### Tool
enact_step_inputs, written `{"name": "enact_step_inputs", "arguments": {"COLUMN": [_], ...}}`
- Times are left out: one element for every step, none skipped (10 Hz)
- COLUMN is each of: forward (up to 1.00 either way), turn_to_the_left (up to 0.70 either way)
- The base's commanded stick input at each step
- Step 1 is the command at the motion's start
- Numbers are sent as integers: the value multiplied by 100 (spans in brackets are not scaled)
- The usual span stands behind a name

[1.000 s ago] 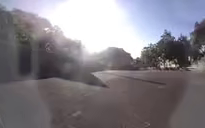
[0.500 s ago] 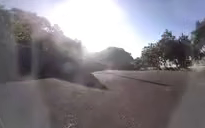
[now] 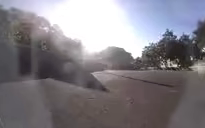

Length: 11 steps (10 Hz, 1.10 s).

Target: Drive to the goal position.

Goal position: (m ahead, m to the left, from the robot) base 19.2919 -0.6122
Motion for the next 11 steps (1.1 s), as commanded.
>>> {"name": "enact_step_inputs", "arguments": {"forward": [50, 50, 50, 50, 50, 50, 50, 50, 50, 50, 52], "turn_to_the_left": [-3, -23, -43, -37, -17, 0, 0, 0, 0, 0, 0]}}
